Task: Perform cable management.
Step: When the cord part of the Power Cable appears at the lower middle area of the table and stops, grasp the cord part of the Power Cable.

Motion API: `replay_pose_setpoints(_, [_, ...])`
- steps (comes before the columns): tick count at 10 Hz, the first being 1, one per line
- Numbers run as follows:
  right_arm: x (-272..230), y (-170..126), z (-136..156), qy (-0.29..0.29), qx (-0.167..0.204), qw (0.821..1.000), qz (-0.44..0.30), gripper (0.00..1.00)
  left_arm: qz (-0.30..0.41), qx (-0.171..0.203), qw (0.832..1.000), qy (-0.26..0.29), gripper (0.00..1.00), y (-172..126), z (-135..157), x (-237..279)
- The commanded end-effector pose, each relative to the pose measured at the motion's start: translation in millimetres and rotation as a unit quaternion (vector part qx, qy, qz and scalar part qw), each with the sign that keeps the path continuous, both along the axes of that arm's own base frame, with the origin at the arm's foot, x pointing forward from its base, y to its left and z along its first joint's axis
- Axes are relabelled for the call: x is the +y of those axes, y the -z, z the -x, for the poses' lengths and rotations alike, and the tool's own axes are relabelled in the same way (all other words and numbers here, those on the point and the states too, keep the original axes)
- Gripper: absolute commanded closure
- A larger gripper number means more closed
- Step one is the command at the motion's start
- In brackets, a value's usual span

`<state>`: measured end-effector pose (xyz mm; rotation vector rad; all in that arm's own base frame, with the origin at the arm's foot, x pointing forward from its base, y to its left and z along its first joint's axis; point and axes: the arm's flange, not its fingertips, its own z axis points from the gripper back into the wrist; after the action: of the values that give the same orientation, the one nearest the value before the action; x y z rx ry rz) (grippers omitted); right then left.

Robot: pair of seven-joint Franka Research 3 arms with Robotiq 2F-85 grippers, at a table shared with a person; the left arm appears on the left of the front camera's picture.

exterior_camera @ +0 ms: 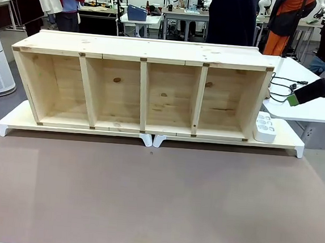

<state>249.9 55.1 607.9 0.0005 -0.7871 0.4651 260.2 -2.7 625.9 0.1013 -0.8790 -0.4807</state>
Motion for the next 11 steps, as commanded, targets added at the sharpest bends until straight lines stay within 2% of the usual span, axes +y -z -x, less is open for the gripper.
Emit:
replay_pose_setpoints(1, [-0.2, 0.7, -0.5, 0.0, 0.001, 1.0, 0.0, 0.0, 0.0, -0.002, 1.0, 0.0, 0.0, -0.8, 0.8, 0.1])
replay_pose_setpoints(11, [-0.2, 0.7, -0.5, 0.0, 0.001, 1.0, 0.0, 0.0, 0.0, -0.002, 1.0, 0.0, 0.0, -0.8, 0.8, 0.1])
